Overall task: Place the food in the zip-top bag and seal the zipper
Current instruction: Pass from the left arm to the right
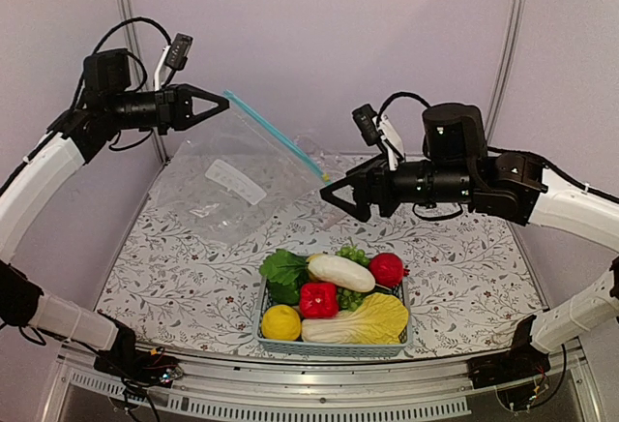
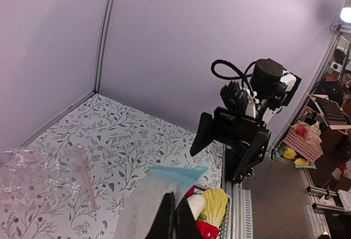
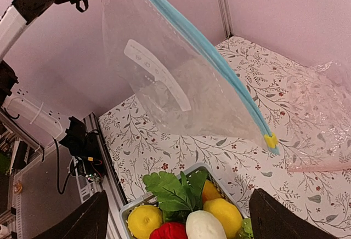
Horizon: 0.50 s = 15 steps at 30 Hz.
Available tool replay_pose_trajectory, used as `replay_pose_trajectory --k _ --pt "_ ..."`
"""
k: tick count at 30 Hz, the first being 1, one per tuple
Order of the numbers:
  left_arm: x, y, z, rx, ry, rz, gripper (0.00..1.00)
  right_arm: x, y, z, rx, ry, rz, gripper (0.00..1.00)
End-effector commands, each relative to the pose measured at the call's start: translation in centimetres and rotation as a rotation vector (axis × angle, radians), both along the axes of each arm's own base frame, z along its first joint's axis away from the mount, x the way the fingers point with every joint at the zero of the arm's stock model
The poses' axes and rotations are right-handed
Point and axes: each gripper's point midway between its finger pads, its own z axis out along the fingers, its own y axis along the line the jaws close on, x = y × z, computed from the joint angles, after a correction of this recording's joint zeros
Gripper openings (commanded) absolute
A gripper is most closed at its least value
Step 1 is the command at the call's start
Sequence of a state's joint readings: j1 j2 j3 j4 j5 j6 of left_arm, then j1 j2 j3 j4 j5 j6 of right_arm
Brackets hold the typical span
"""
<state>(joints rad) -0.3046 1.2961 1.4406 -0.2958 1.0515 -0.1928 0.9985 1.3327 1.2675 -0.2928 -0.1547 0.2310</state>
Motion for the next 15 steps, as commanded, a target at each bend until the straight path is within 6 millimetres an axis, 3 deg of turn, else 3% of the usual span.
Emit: replay_pose_trajectory --k 1,6,15 --pt "-1.9 -1.9 -1.4 0.043 0.015 -0.106 0.00 0.5 -1.9 0.6 -0.042 -0.035 -0.064 0.89" --pt "-3.5 -3.6 -2.6 0.079 0.022 -0.177 0.00 0.4 -1.5 2.4 -0.044 -0.061 -0.043 0.85" --pt "-4.9 -4.7 -3.7 0.103 0.049 -0.237 0.00 0.4 1.7 2.3 -0.091 -0.080 0.038 0.69"
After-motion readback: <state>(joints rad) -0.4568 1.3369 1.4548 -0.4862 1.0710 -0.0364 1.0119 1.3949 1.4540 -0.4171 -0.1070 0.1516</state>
